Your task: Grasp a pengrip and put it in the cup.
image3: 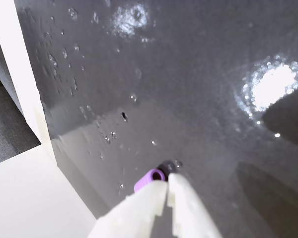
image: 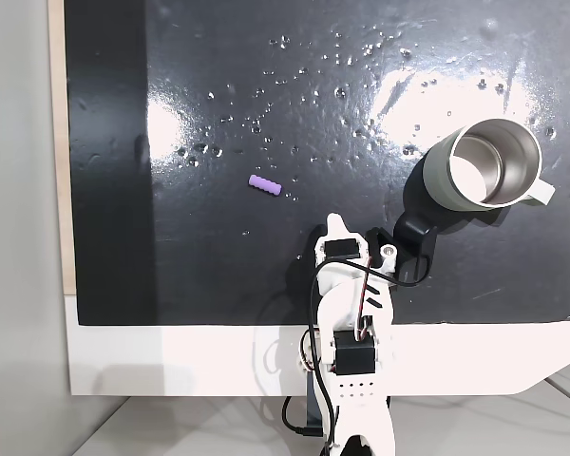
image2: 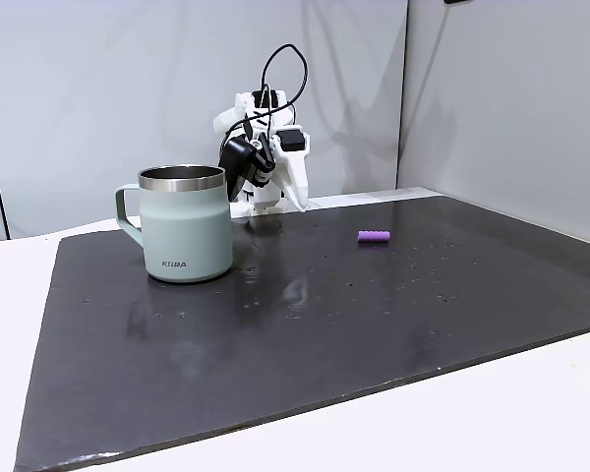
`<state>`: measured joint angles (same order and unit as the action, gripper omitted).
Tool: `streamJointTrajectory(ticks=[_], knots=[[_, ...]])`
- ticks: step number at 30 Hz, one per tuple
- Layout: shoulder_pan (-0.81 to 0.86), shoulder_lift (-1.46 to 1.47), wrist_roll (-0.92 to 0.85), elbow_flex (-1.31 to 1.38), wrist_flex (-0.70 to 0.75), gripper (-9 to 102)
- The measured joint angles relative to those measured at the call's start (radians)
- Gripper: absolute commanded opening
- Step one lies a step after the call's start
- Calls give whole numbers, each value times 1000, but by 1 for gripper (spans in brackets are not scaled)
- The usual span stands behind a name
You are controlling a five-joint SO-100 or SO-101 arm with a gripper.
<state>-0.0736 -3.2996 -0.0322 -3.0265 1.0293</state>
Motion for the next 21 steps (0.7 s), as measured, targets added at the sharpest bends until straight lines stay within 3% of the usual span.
streamJointTrajectory(ticks=[21], knots=[[-18, 0, 0, 25, 15, 0]])
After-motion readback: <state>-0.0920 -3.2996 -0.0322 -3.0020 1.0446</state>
